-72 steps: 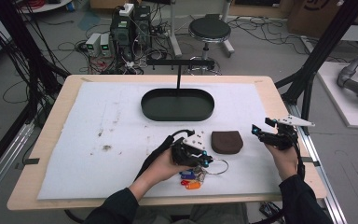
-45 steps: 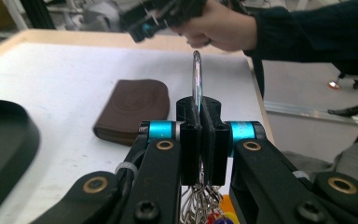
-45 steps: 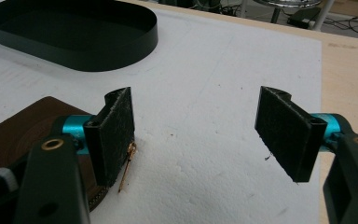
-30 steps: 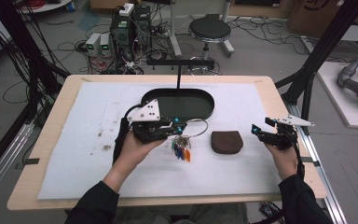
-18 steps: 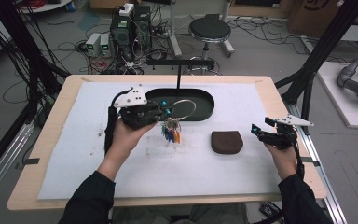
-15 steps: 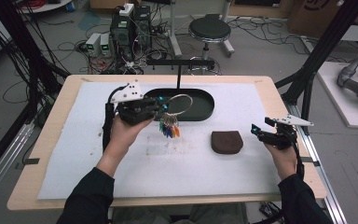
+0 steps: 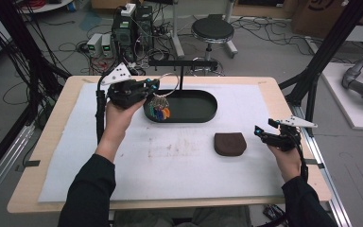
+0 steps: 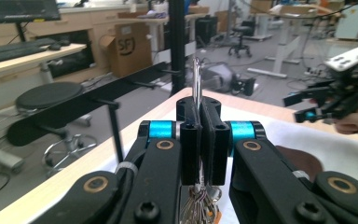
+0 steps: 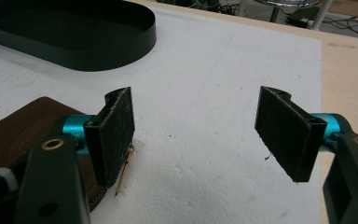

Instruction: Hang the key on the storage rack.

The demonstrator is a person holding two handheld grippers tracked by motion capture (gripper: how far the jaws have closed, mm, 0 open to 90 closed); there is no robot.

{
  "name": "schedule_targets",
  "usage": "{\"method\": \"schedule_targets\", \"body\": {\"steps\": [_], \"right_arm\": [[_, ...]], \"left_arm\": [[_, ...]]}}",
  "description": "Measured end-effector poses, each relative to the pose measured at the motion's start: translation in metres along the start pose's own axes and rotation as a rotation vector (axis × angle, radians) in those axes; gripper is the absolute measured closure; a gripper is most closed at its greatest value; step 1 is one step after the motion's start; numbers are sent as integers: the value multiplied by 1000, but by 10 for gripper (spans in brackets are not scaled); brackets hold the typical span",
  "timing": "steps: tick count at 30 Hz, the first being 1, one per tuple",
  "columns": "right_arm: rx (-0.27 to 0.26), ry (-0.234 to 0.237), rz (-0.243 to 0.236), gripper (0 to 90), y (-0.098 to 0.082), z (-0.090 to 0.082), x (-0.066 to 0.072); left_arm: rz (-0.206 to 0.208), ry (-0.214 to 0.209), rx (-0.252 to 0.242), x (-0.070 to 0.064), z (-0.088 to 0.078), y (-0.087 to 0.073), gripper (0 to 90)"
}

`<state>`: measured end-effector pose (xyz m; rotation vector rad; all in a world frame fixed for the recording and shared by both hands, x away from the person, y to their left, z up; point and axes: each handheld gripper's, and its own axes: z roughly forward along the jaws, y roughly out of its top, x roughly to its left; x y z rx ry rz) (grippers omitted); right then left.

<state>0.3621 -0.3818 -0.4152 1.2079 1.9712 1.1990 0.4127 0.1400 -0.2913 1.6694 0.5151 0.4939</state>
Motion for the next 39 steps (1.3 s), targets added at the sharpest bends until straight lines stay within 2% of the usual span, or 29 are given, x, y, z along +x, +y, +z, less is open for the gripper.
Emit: {"method": "schedule_targets", "body": {"steps": [3,10,13,18,21,25,28,39], "right_arm": [[-1,-2,1,290,0,0,0],[-3,-3,0,289,0,0,-1],[-3,-2,1,290,0,0,-1],[1,2,3,290,0,1,-1],[1,0,-6,290,0,1,0],[8,4,-20,290,0,3,2],[13,4,-32,290,0,3,3],[7,8,-20,290,0,2,2]], "left_arm": [[-6,22,-10,8,2,2,865],[-27,55,9,27,7,3,865],[-48,77,8,36,10,-1,865],[-82,115,50,49,18,-13,865],[-91,129,72,53,21,-18,865],[-136,145,64,60,22,-24,865],[-150,155,73,65,24,-27,865],[-187,184,94,71,28,-35,865]]}}
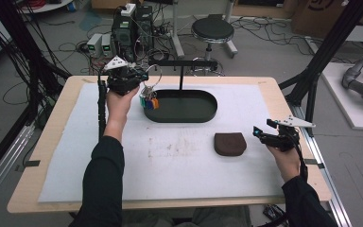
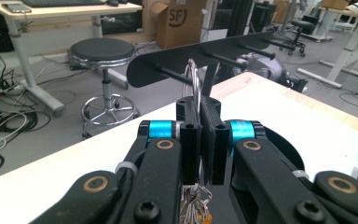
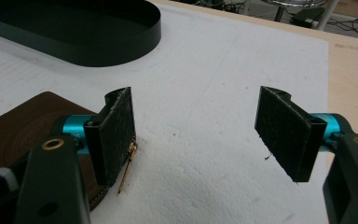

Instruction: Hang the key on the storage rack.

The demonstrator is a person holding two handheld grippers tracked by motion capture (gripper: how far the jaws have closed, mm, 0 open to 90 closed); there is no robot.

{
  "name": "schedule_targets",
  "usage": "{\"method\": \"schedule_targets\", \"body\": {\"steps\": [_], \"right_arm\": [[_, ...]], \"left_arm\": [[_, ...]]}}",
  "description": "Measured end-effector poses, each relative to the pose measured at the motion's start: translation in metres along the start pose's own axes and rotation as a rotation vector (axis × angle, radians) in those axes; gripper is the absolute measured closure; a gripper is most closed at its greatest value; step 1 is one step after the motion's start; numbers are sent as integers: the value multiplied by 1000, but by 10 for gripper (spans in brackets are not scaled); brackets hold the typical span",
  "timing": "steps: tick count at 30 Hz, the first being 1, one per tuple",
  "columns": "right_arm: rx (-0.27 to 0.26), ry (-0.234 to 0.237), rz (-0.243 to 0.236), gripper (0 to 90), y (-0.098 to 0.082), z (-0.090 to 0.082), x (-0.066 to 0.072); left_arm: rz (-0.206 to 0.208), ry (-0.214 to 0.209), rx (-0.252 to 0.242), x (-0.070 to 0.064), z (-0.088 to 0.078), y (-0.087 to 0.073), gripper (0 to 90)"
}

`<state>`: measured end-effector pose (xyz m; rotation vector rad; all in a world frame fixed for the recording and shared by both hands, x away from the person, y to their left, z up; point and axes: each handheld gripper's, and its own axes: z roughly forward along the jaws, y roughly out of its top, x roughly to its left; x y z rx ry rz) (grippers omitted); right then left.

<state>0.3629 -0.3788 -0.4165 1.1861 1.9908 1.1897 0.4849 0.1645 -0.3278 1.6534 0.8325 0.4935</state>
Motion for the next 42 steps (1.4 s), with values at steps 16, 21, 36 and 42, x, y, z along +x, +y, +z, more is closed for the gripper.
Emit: {"method": "schedule_targets", "body": {"steps": [16,21,36,42], "right_arm": [[-1,-3,-6,290,0,-1,0],[-3,-4,-6,290,0,-1,0],[-3,-8,-1,290,0,-1,0],[-6,1,1,290,0,-1,2]], "left_arm": [[-17,33,29,0,7,-4,854],[-37,58,8,1,5,-2,751],[129,85,17,-43,-39,0,348],[170,19,-3,-69,-73,-19,279]]}}
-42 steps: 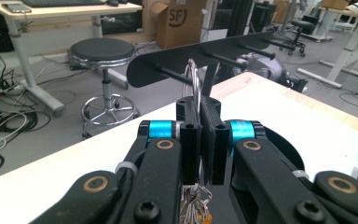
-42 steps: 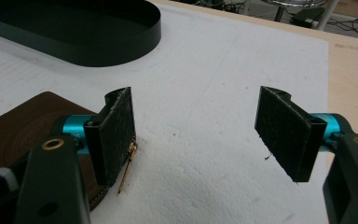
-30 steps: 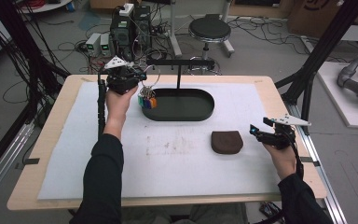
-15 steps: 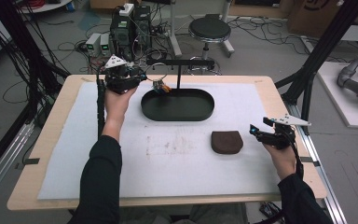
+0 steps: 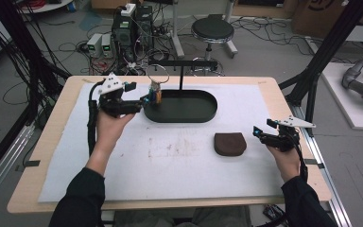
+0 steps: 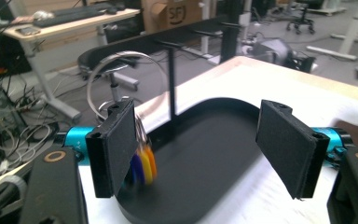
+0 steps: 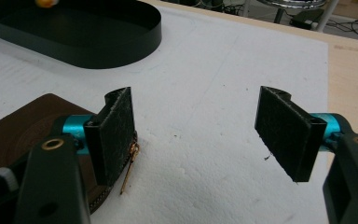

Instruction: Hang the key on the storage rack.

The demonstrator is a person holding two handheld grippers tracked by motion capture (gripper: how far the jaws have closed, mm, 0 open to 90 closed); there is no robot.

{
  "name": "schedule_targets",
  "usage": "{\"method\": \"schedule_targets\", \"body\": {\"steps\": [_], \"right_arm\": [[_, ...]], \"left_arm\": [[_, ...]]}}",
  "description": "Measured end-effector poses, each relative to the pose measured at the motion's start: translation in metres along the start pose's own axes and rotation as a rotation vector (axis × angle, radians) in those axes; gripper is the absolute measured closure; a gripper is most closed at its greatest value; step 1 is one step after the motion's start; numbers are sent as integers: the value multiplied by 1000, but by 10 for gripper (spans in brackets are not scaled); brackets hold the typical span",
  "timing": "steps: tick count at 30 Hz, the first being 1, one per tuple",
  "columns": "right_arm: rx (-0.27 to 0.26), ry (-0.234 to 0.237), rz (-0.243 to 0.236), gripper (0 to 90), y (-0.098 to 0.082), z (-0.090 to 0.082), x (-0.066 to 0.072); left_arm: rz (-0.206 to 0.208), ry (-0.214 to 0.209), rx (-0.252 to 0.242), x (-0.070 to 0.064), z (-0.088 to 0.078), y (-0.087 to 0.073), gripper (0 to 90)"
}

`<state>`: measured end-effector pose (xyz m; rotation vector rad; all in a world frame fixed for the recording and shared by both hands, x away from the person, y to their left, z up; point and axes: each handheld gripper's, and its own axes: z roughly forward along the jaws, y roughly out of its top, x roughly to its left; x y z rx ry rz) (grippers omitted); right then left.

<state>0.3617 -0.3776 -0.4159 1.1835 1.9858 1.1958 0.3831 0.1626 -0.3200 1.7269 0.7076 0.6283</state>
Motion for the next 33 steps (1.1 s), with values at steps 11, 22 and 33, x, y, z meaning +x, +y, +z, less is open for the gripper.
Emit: {"method": "schedule_targets", "body": {"steps": [11,22,33], "right_arm": [[-8,-8,-9,290,7,0,1],[-14,-15,-6,289,4,-7,2],[-13,-17,-15,289,3,-9,3]], "left_arm": [[109,10,37,-22,-44,-54,249],[33,58,61,-9,-58,-96,248],[17,83,61,-5,-60,-101,248]]}}
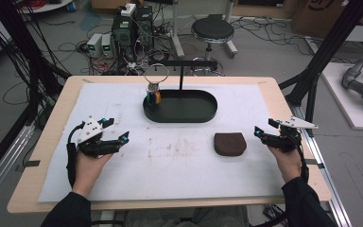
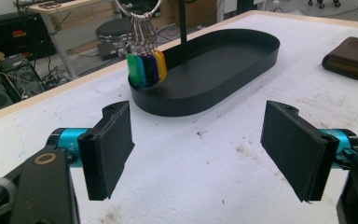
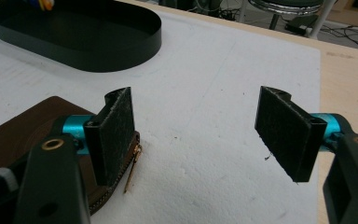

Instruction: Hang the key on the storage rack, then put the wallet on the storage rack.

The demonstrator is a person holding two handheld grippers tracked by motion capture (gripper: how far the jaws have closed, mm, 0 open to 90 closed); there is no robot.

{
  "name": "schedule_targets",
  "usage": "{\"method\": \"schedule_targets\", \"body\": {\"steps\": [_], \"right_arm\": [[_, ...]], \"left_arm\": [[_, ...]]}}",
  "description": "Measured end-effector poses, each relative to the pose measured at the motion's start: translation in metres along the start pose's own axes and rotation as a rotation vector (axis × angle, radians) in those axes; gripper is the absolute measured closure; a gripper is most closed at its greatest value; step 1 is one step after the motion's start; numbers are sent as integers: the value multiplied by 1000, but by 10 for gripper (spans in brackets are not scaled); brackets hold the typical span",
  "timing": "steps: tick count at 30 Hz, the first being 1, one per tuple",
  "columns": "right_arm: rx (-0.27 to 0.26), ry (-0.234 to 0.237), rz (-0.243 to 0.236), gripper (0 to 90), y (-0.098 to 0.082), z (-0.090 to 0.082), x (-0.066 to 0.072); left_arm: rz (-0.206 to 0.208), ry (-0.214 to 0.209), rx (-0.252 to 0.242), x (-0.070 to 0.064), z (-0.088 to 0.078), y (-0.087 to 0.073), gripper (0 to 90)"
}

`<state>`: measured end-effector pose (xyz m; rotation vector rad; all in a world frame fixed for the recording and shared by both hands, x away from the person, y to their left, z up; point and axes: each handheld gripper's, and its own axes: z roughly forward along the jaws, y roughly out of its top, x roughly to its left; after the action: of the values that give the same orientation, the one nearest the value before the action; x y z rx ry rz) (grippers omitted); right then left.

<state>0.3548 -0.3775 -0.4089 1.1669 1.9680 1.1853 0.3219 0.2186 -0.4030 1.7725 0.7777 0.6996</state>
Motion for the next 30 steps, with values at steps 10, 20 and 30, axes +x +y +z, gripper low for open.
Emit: {"method": "schedule_targets", "body": {"steps": [10,20,30], "right_arm": [[-10,-4,-1,289,1,-2,1],[-6,31,-2,289,1,-5,7],[69,135,-32,373,-4,1,23]], "left_arm": [[8,-7,-9,1,1,-1,248],[10,-5,-1,2,4,-2,248],[12,5,10,1,7,-1,249]]}}
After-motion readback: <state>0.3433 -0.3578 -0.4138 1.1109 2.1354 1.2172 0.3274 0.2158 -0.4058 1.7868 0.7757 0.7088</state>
